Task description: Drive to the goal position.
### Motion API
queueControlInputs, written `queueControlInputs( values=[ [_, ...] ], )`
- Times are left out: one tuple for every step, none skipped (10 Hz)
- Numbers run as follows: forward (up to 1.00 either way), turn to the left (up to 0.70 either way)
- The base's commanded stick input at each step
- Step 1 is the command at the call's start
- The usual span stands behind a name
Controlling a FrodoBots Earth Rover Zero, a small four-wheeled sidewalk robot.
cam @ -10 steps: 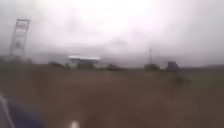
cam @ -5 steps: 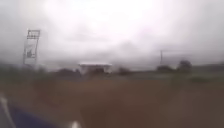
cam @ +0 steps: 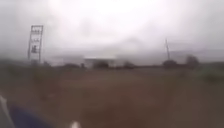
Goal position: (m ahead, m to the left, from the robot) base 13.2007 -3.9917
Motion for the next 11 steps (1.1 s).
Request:
queueControlInputs(
  values=[
    [0.7,0.0],
    [0.7,0.0],
    [0.7,0.0],
    [0.7,0.0],
    [0.7,0.0],
    [0.7,0.0],
    [0.7,0.0],
    [0.7,0.0],
    [0.7,0.0],
    [0.7,0.0],
    [0.7,0.0]
  ],
)
